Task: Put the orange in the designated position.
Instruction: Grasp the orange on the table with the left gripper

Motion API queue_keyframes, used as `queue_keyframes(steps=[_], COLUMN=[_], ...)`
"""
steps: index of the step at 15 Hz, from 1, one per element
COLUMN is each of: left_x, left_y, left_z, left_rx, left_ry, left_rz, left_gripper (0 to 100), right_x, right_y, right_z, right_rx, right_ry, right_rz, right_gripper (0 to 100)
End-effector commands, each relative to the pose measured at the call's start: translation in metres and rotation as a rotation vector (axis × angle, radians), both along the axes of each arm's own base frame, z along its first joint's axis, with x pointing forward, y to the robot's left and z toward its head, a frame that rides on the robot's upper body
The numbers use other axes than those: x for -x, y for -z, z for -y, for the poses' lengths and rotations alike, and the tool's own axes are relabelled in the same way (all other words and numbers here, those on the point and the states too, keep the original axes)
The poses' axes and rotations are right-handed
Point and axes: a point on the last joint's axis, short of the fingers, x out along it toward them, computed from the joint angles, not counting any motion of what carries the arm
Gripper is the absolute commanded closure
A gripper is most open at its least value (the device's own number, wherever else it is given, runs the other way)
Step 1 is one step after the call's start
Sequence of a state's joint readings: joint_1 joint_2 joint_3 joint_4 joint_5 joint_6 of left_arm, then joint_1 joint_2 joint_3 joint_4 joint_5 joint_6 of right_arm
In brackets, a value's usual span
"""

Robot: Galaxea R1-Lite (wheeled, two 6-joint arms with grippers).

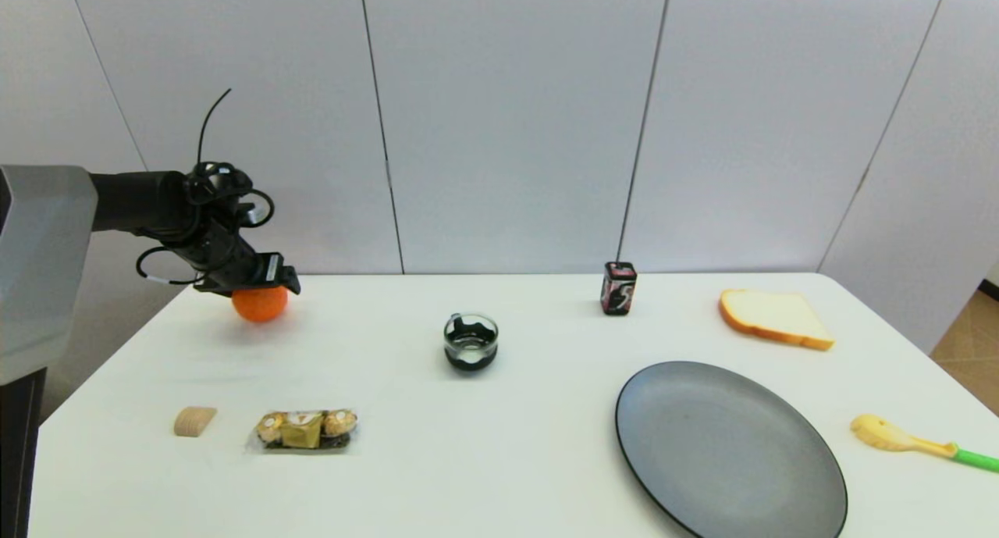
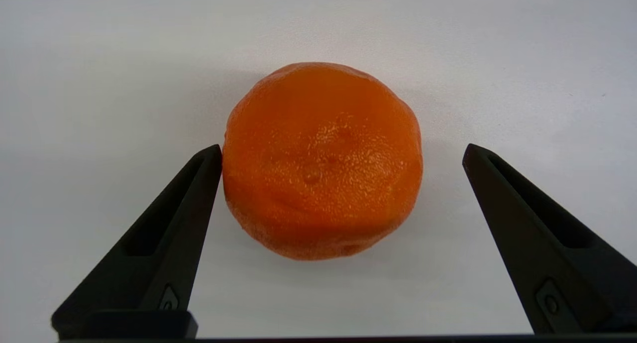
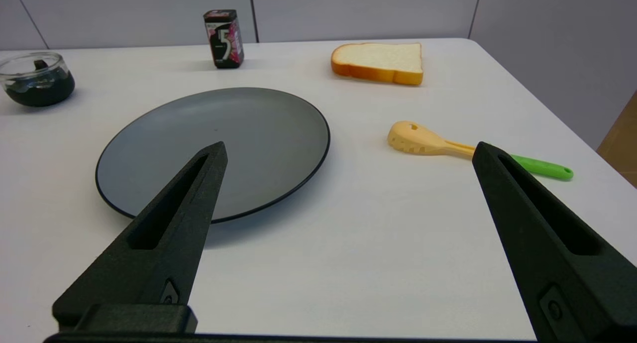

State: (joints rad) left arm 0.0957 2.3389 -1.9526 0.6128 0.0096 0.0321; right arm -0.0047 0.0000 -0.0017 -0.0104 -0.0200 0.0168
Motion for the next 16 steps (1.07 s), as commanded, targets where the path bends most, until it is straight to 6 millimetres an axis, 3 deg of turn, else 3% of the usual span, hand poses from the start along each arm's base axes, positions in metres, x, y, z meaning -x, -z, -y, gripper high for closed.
queue_keyframes(steps=[1, 8, 9, 16], left_x=[-0.0027, -0.0058, -0.0057, -0.0081], left_y=[0.0104, 0.0170, 0.0170, 0.0150], left_z=[-0.0028, -0.0078, -0.0082, -0.0078], left_rx=[0.001, -0.013, -0.030, -0.034], left_ry=[-0.006, -0.025, -0.036, -0.033], left_rz=[-0.024, -0.032, -0.033, -0.008], left_gripper=[0, 0, 100, 100], right_x=[0.0000, 0.0001, 0.0001, 0.0000], right_y=[0.0000, 0.0000, 0.0000, 0.0000], right_z=[0.0000, 0.0000, 0.0000, 0.0000], right_rx=[0.000, 0.000, 0.000, 0.000], right_ry=[0.000, 0.000, 0.000, 0.000], right_rz=[0.000, 0.002, 0.002, 0.000], right_gripper=[0, 0, 0, 0])
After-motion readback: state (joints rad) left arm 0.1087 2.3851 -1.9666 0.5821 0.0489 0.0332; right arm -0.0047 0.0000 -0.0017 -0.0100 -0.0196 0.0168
